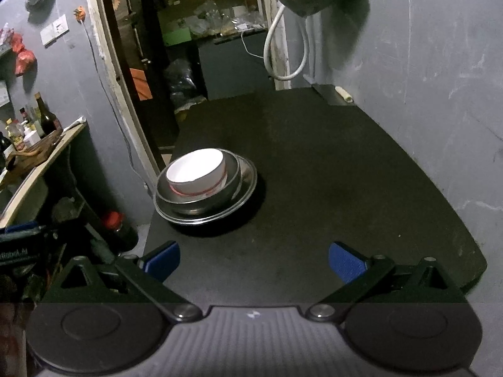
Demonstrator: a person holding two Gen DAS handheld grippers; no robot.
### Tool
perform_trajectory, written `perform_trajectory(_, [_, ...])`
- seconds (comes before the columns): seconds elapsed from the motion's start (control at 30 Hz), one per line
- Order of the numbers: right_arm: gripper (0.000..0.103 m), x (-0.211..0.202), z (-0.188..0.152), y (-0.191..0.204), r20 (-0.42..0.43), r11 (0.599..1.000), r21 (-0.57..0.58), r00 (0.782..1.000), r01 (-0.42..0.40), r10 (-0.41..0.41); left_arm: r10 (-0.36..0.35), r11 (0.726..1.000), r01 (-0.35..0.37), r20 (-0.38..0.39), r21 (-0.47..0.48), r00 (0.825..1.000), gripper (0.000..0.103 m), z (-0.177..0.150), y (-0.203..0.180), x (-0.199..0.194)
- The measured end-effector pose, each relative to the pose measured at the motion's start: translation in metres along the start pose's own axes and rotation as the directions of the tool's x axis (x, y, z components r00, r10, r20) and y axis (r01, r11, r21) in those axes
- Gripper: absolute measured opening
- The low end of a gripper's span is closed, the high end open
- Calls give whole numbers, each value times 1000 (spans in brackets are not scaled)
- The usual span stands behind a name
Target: Organize plates and bowls
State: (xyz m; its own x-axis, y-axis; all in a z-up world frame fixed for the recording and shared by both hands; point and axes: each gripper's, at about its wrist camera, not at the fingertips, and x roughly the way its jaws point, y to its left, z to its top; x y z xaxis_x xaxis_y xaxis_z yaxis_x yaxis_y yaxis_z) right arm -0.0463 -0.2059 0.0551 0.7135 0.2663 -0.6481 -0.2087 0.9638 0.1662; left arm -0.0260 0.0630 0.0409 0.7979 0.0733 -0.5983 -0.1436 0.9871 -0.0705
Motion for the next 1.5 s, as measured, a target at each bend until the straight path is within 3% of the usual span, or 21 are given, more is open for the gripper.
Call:
perform_trajectory(0.27, [103, -20, 3, -21, 6, 996, -69, 999, -47, 48, 15, 1000, -16, 89, 15, 996, 102, 1, -18, -22])
perform_trajectory(0.83, [103, -45, -19, -41, -20, 993, -67, 995, -101, 99, 37, 997, -39, 34, 63, 999, 102, -21, -53, -48])
perform_trajectory(1.5, [103, -55, -26, -33, 5, 994, -74, 997, -78, 79, 54, 996, -56, 25, 68, 998, 102, -30, -48, -55])
